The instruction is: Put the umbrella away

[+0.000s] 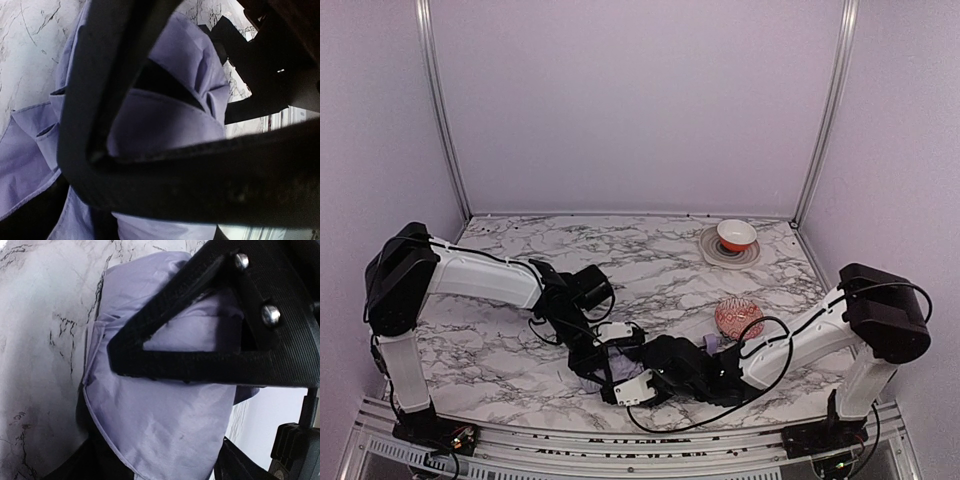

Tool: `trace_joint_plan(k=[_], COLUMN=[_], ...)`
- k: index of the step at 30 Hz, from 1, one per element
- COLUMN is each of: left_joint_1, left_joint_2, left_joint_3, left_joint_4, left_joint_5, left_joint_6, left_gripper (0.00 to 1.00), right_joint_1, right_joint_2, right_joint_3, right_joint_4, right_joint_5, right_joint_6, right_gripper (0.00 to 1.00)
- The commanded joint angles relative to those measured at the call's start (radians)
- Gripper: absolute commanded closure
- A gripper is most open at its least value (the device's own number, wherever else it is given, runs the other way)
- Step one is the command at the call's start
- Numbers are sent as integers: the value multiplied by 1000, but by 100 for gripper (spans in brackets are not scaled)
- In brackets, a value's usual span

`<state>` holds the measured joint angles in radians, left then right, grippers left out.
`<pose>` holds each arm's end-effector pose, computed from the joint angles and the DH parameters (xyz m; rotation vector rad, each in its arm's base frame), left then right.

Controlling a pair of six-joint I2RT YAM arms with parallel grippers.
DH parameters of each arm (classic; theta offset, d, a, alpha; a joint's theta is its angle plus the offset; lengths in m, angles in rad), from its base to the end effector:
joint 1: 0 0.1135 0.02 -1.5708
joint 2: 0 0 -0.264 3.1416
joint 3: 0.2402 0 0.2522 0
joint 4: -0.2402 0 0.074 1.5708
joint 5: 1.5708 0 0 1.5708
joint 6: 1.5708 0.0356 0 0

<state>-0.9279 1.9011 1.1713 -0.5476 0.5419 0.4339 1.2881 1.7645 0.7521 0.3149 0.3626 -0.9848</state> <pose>0.2002 -0.2979 0.1446 1.8948 2.1519 -0.8752 0.1052 0.3169 0.1277 -1.9321 1.1055 -0.2456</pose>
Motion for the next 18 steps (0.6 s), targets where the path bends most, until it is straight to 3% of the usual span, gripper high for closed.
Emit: trace_joint_plan(k=[1, 4, 7, 8, 10, 12, 13, 18], left_joint_1=[-39, -39, -34, -33, -24, -5, 4, 10], left_joint_2=[71, 65, 55, 45, 9, -56, -88, -331], left_joint_3=[-64, -57, -53, -56, -73, -98, -111, -253], left_joint_4=[-205, -205, -192, -178, -111, -31, 11, 278], left_joint_5=[35, 37, 8, -11, -100, -188, -230, -409], left_joint_6=[61, 68, 54, 43, -8, -54, -71, -96], left_gripper=[72, 71, 62, 60, 42, 22, 5, 1], right_joint_1=[-32, -32, -32, -32, -32, -32, -32, -40], right_joint_2=[88, 89, 79, 77, 72, 64, 63, 74], right_joint_3=[34, 50, 65, 69, 70, 71, 75, 107], right_joint_4=[-29, -68, -131, -154, -197, -245, -269, -404], right_joint_5=[128, 107, 82, 74, 55, 19, 0, -96], right_joint_6=[-41, -17, 22, 39, 75, 115, 138, 268], right_gripper=[31, 56, 68, 69, 71, 72, 73, 75])
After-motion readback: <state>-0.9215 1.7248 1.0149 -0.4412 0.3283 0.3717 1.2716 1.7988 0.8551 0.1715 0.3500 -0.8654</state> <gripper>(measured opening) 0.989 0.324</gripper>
